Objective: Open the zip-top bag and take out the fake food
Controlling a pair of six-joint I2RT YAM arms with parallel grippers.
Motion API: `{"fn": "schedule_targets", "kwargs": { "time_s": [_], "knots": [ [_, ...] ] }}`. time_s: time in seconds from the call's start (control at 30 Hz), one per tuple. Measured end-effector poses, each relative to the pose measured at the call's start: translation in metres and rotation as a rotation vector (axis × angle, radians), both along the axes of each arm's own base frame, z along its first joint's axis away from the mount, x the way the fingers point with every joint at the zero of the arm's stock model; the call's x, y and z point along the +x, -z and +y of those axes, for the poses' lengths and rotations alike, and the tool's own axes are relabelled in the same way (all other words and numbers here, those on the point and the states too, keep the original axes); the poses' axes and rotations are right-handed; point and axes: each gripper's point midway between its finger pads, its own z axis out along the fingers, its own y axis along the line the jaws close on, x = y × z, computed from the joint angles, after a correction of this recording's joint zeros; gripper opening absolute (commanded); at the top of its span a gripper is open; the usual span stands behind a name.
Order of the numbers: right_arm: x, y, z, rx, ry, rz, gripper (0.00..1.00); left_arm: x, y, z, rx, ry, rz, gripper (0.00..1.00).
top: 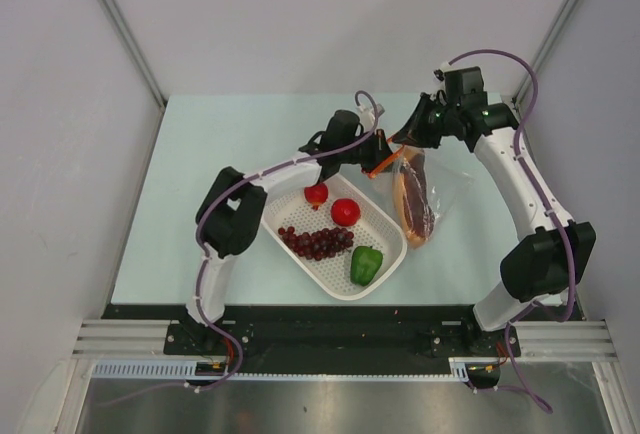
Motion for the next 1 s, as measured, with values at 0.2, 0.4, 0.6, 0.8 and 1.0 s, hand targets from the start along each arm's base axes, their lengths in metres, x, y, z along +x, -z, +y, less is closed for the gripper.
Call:
{"fn": "schedule_targets", "kwargs": {
  "time_s": [0.2,0.4,0.6,0.8,1.0],
  "knots": [
    [0.001,0.013,-0.020,-0.110,0.050,0.011,0.00,-0.005,-0.027,0.010,0.034,-0.014,-0.066,0.00],
    [0.006,0.009,-0.035,-0.179,0.093,-0.003,0.00,-0.023,-0.033,0.019,0.062,-0.055,-0.089,0.00],
    [0.006,0.018,-0.052,-0.241,0.115,0.006,0.00,-0.016,-0.037,0.029,0.070,-0.122,-0.089,0.00],
    [-0.023,0.041,-0.051,-0.281,0.050,0.026,0.00,0.008,-0.039,0.045,0.068,-0.215,-0.063,0.00],
    [-0.040,0.039,-0.032,-0.311,-0.038,-0.010,0.00,0.031,-0.065,0.051,0.025,-0.286,-0.098,0.00]
  ]
}}
